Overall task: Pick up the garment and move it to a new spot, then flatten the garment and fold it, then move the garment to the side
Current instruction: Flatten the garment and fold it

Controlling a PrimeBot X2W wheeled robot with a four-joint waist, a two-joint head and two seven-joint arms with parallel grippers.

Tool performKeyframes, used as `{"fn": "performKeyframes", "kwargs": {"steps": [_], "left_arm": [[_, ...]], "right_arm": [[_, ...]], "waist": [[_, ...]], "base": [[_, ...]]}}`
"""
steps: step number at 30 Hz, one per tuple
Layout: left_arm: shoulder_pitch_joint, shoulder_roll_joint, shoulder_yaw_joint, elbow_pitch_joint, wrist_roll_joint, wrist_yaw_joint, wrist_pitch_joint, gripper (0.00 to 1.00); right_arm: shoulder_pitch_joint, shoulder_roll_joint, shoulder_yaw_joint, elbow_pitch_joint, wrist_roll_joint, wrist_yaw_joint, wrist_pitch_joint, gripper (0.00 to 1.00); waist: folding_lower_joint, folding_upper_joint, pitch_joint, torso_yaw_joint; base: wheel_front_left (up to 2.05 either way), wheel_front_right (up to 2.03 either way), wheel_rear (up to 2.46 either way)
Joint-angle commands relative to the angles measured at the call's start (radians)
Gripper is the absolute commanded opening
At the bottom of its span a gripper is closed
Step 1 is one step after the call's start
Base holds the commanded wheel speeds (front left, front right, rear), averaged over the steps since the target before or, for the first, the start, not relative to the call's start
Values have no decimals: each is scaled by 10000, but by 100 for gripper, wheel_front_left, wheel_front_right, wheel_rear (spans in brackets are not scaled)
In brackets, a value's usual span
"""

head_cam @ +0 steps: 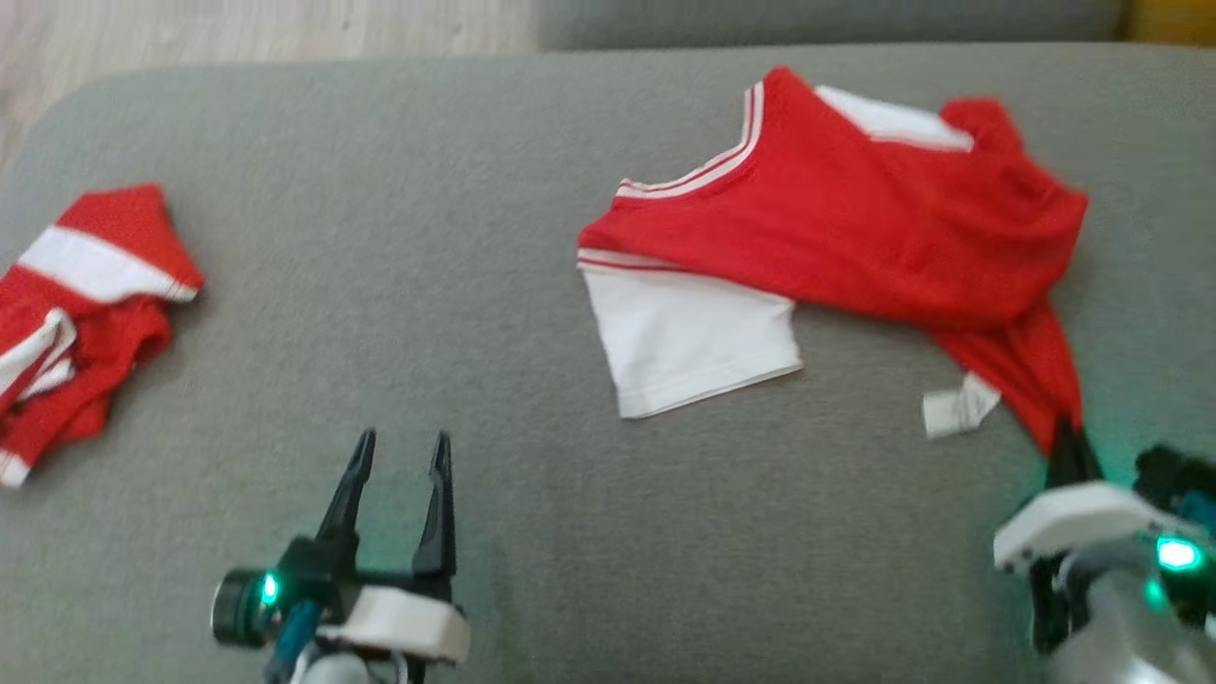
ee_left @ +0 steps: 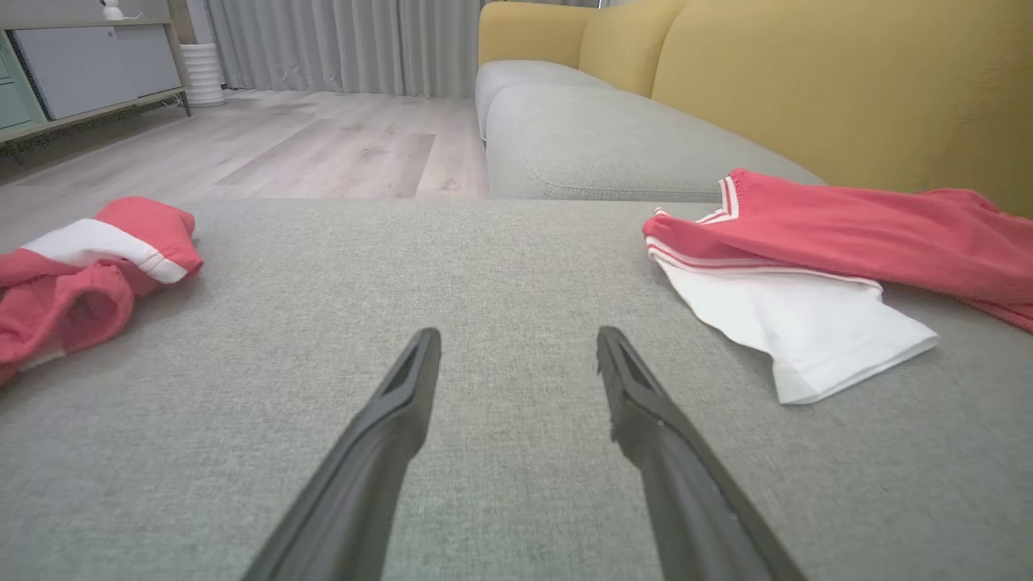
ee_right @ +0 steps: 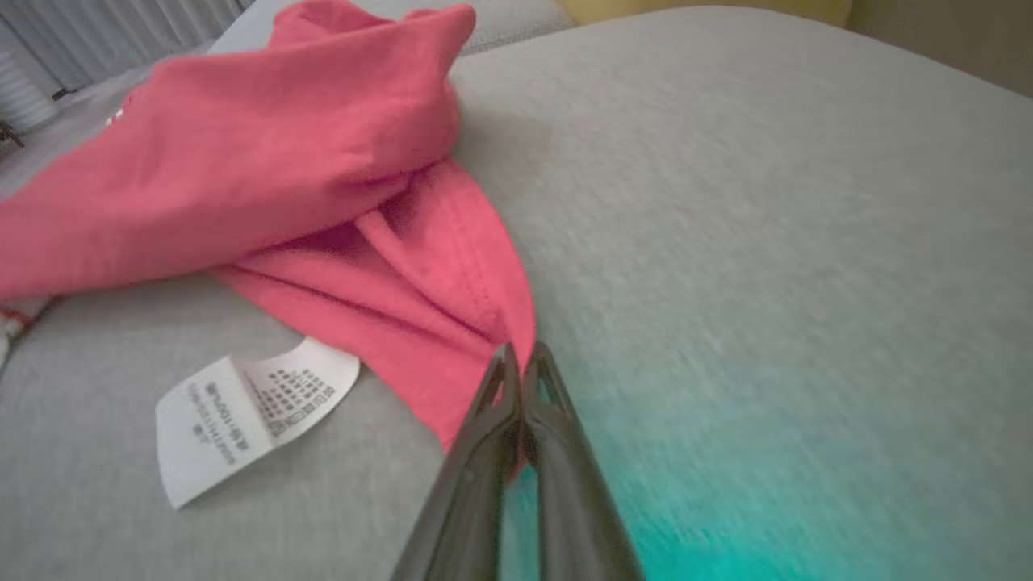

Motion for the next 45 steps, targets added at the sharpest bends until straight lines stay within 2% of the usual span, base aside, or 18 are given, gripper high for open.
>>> {"fn": "performKeyframes", "kwargs": {"steps": [1,2,8,12,19,32,40,45], "left_arm": [[93,22,383,-307,-39,72,-53,100],[144,22,428,-291,-30,83,-53,100],[302,22,760,-367,73,207,-53,100],[448,22,979,-422,197,294,-53,100],[691,22,1153,-395,361,262,-53,100],[954,22,1034,-471,138,185,-53,100],[-27,22,92,-400,-433,-99,-53,100],[-856,22,-501,649,-1046,-348,-53,100]], "right_arm": [[45,-15,379,-444,-85,65,-35,93],[117,-15,491,-728,-151,65,-35,100],[712,-15,1791,-3836,-347,65,-35,100],[1214,-14,2725,-4780,32,65,-35,100],[1776,-13,3421,-4699,171,65,-36,100],[1919,-13,3624,-4406,421,65,-36,100],[1291,-13,3733,-4486,388,65,-36,100],[981,-13,3621,-4631,436,65,-36,100]], "waist": [[1,0,-444,-486],[1,0,-518,-582],[1,0,-891,-908],[1,0,-1154,-943],[1,0,-1418,-907],[1,0,-1455,-1040],[1,0,-331,-2092],[1,0,338,-2925]], "base": [[0,0,0],[0,0,0],[0,0,0],[0,0,0],[0,0,0],[0,0,0],[0,0,0],[0,0,0]]}}
